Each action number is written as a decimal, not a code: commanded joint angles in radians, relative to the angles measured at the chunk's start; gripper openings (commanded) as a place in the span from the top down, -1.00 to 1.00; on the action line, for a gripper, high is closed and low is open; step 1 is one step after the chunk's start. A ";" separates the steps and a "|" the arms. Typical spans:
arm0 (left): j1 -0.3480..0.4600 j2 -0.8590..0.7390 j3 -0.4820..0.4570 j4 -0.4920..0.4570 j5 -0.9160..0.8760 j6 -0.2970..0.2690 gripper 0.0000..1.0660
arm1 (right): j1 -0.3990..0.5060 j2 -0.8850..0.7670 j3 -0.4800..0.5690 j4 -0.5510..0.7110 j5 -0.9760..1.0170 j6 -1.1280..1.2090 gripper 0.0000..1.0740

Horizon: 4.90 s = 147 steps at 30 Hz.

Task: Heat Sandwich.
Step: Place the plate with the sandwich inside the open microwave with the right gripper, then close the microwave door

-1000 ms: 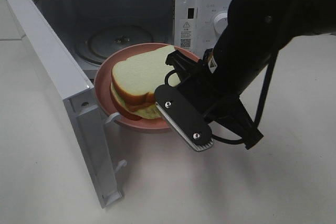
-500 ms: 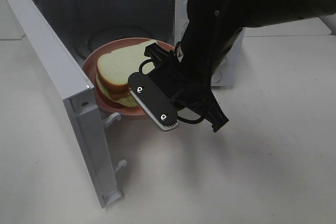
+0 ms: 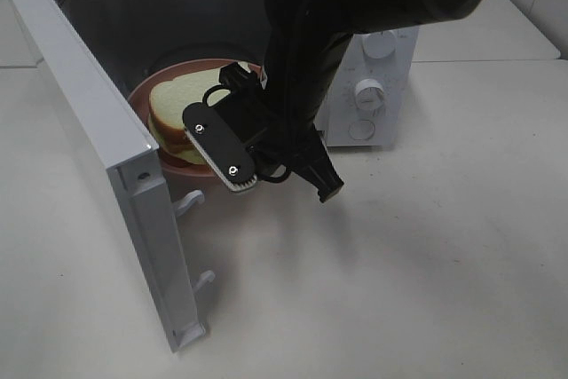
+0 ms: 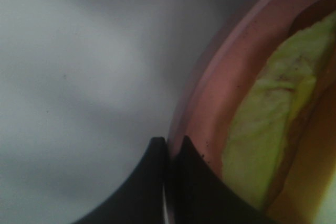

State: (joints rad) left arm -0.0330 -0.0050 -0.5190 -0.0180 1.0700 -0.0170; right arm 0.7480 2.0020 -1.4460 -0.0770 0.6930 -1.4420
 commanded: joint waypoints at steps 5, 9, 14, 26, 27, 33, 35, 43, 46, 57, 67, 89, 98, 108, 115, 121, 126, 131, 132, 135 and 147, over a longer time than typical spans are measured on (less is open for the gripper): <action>-0.001 -0.016 0.002 0.001 0.000 -0.002 -0.83 | -0.004 0.062 -0.133 0.002 0.032 0.041 1.00; -0.001 -0.016 0.002 0.001 0.000 -0.002 -0.83 | -0.004 0.089 -0.191 0.001 0.066 0.049 1.00; -0.001 -0.016 0.002 0.001 0.000 -0.002 -0.83 | -0.004 0.113 -0.244 -0.005 0.089 0.049 1.00; -0.001 -0.016 0.002 0.001 0.000 -0.002 -0.83 | -0.025 0.216 -0.421 -0.010 0.123 0.140 0.99; -0.001 -0.016 0.002 0.001 0.000 -0.002 -0.83 | -0.028 0.235 -0.448 -0.010 0.127 0.148 0.99; -0.001 -0.016 0.002 0.001 0.000 -0.002 -0.83 | -0.028 0.286 -0.519 -0.010 0.130 0.153 0.98; -0.001 -0.016 0.002 0.001 0.000 -0.002 -0.83 | -0.028 0.294 -0.534 -0.009 0.130 0.153 0.98; -0.001 -0.016 0.002 0.001 0.000 -0.002 -0.83 | -0.039 0.354 -0.622 -0.002 0.112 0.153 0.97; -0.001 -0.016 0.002 0.001 0.000 -0.002 -0.83 | -0.053 0.378 -0.654 0.001 0.111 0.163 0.96; -0.001 -0.016 0.002 0.002 0.000 -0.002 -0.83 | -0.062 0.384 -0.660 0.001 0.078 0.180 0.83; -0.001 -0.016 0.002 0.002 0.000 -0.002 -0.83 | -0.061 0.384 -0.660 0.001 0.061 0.293 0.10; -0.001 -0.016 0.002 0.002 0.000 -0.002 -0.83 | -0.060 0.276 -0.477 -0.006 -0.046 0.419 -0.42; -0.001 -0.016 0.002 0.002 0.000 -0.002 -0.83 | -0.060 0.172 -0.332 -0.011 -0.089 0.420 -0.42; -0.001 -0.016 0.002 0.002 0.000 -0.002 -0.83 | -0.060 0.025 -0.126 -0.013 -0.138 0.421 -0.42; -0.001 -0.016 0.002 0.002 0.000 -0.002 -0.83 | -0.060 -0.064 0.004 -0.014 -0.178 0.450 -0.42; -0.001 -0.016 0.002 0.002 0.000 -0.002 -0.83 | -0.060 -0.165 0.141 -0.014 -0.180 0.503 -0.42; -0.001 -0.016 0.002 0.002 0.000 -0.002 -0.83 | -0.060 -0.243 0.234 -0.041 -0.179 0.593 -0.42; -0.001 -0.016 0.002 0.002 0.000 -0.002 -0.83 | -0.060 -0.329 0.321 -0.061 -0.172 0.713 -0.42; -0.001 -0.016 0.002 0.002 0.000 -0.002 -0.83 | -0.060 -0.344 0.339 -0.063 -0.172 0.734 -0.42; -0.001 -0.016 0.002 0.002 0.000 -0.002 -0.83 | -0.060 -0.405 0.394 -0.063 -0.171 0.817 -0.42; -0.001 -0.016 0.002 0.002 0.000 -0.002 -0.83 | -0.060 -0.674 0.595 -0.062 -0.051 1.207 -0.42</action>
State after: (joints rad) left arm -0.0330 -0.0050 -0.5190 -0.0180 1.0700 -0.0170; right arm 0.6880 1.3790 -0.8800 -0.1340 0.5930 -0.3210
